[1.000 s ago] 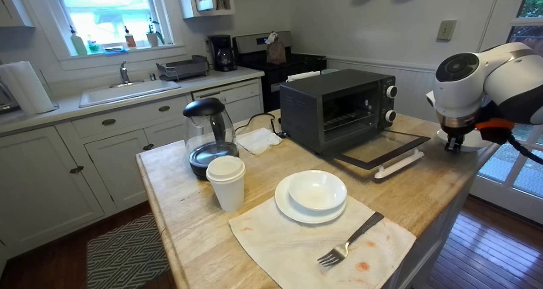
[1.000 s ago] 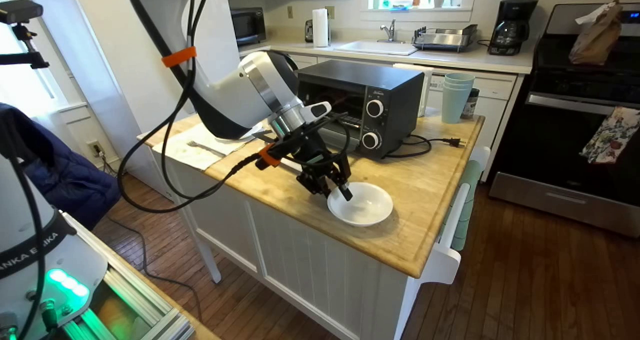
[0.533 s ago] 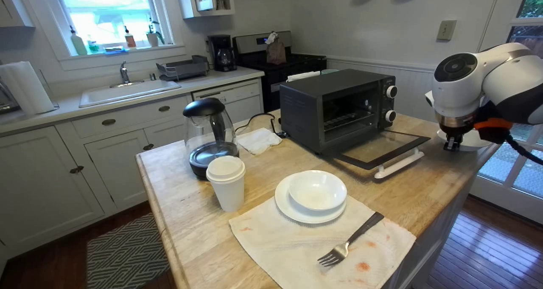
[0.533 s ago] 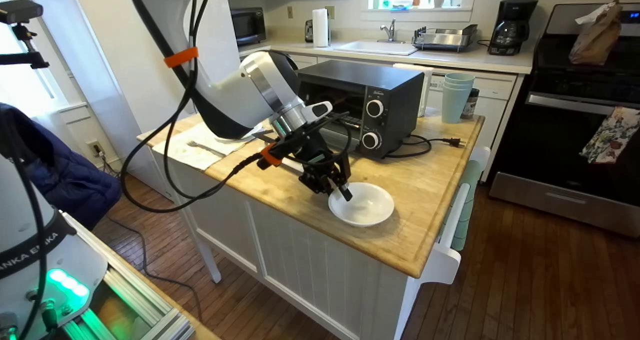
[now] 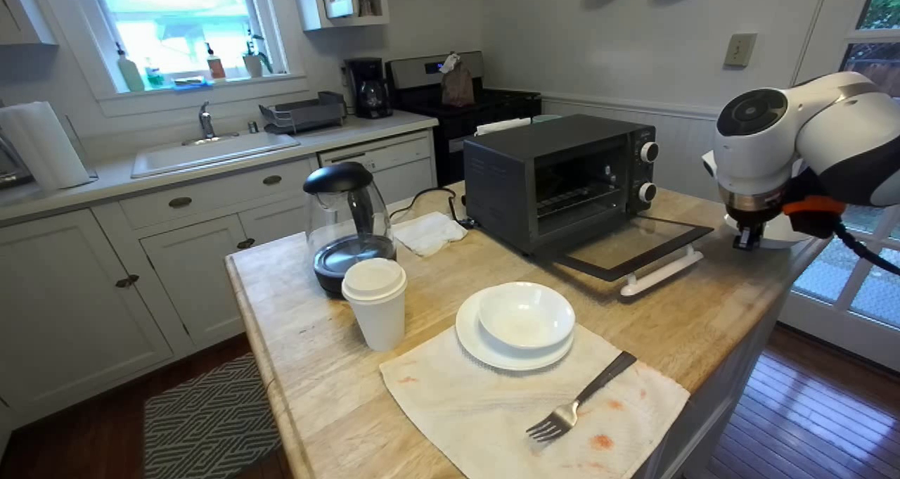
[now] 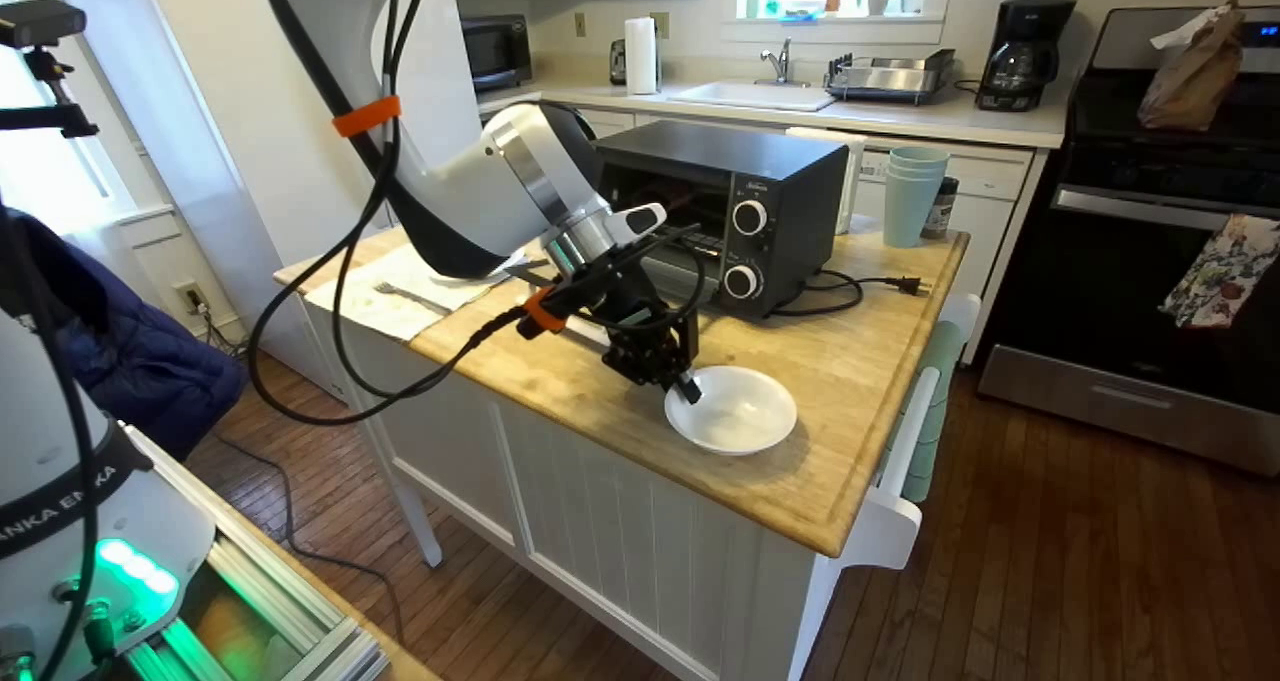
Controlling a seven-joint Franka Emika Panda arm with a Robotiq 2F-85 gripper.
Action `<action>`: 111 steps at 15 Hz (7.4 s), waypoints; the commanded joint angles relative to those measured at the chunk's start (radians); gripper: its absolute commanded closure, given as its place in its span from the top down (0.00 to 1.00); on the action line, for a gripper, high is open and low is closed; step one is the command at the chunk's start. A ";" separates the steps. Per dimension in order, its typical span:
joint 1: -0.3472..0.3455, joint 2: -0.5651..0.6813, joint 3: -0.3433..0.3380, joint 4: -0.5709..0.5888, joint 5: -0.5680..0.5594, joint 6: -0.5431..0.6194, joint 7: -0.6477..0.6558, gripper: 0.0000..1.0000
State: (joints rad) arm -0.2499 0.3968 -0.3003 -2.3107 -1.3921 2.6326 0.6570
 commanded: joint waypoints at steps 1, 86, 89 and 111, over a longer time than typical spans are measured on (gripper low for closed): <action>-0.024 0.024 0.019 0.028 0.008 0.010 0.001 0.15; 0.091 -0.176 0.138 0.056 -0.513 0.328 -0.079 0.02; 0.085 -0.149 0.139 0.092 -0.530 0.359 -0.073 0.02; 0.041 0.001 0.137 0.266 -0.514 0.444 -0.100 0.02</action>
State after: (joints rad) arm -0.1940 0.3721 -0.1673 -2.0892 -1.8742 3.0398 0.5544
